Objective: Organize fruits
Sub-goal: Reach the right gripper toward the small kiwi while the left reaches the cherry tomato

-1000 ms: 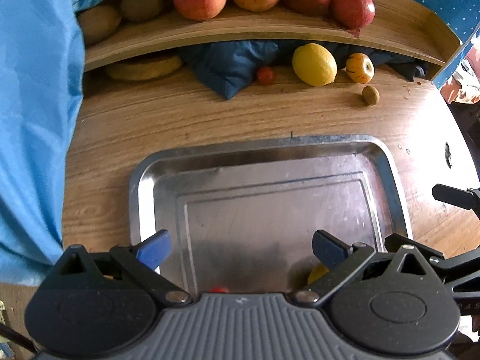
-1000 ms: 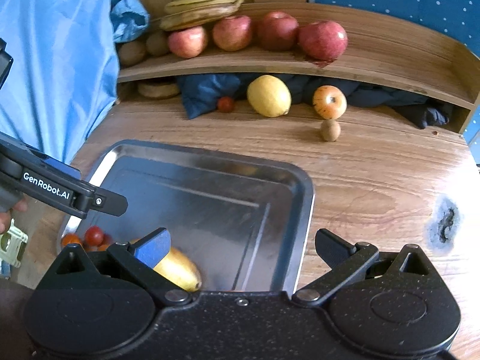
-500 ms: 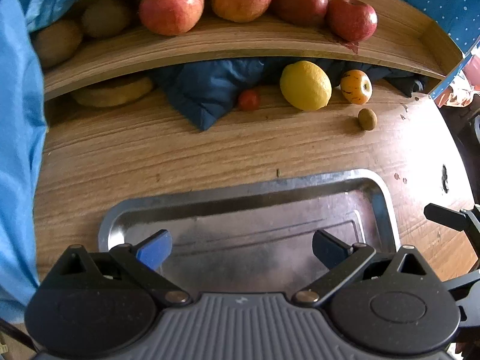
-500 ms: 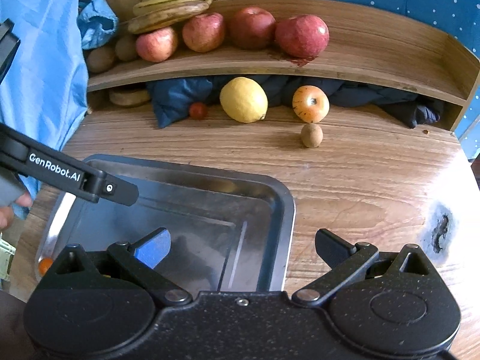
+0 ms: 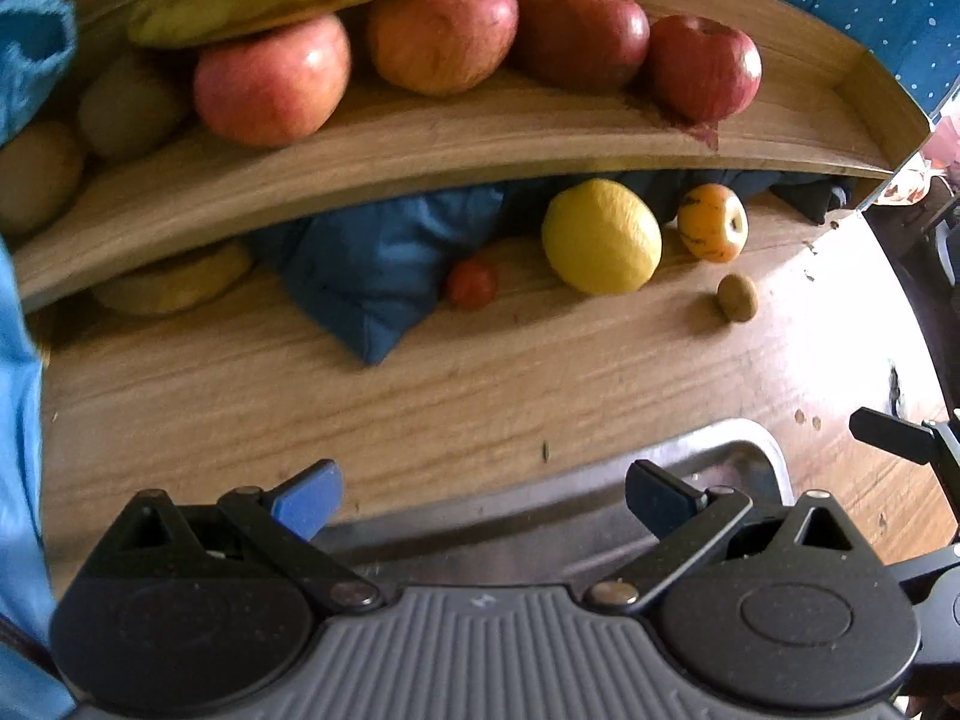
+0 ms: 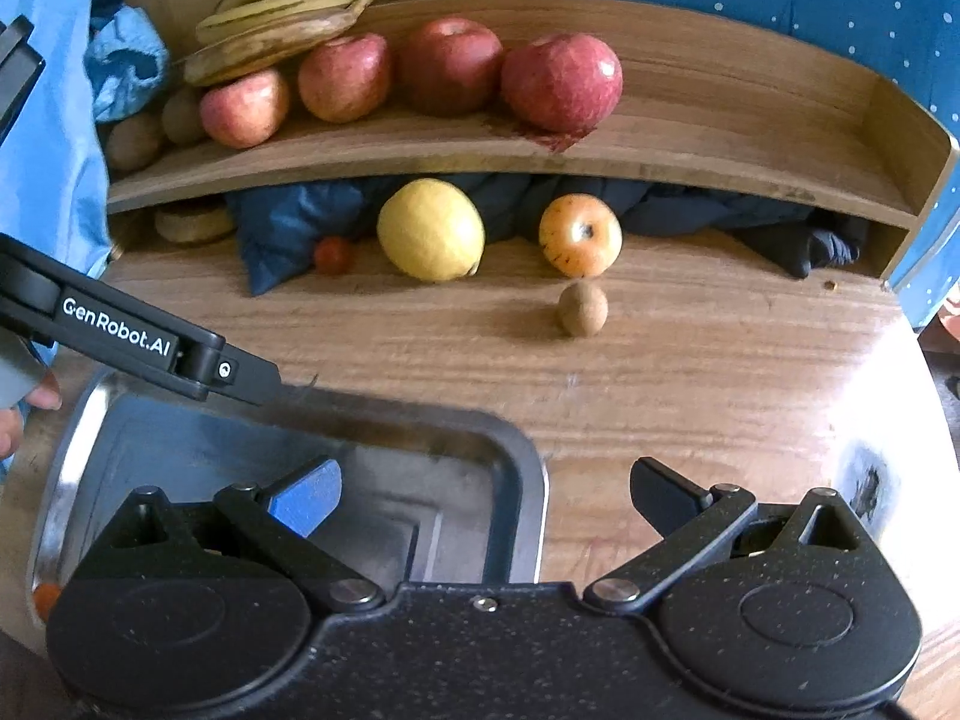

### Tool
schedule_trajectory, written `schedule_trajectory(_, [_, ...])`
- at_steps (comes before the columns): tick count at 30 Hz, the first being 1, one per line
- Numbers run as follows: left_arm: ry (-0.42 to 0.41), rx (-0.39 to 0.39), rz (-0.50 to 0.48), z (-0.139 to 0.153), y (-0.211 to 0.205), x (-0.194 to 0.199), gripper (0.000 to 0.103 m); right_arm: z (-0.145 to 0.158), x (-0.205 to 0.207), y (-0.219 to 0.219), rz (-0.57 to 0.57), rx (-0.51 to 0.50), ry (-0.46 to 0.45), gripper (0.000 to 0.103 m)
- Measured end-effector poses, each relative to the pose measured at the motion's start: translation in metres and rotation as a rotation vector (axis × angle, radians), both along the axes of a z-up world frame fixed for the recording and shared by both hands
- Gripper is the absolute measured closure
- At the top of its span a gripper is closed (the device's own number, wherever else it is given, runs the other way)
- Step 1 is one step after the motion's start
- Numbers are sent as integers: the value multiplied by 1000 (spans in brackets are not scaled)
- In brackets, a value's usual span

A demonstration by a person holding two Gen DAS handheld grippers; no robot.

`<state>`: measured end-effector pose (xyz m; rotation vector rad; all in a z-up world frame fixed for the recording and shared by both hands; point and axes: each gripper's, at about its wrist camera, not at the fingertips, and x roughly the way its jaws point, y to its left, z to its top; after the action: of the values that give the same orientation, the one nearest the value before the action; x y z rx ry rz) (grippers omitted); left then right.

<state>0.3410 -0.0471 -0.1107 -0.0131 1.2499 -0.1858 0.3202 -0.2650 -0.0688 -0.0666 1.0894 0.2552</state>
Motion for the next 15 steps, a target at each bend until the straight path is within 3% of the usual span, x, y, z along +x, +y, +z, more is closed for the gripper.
schedule_trajectory(15, [-92,-63,-77,-17,-12,28,1,-11,36,-8,-75,-53,-46,1])
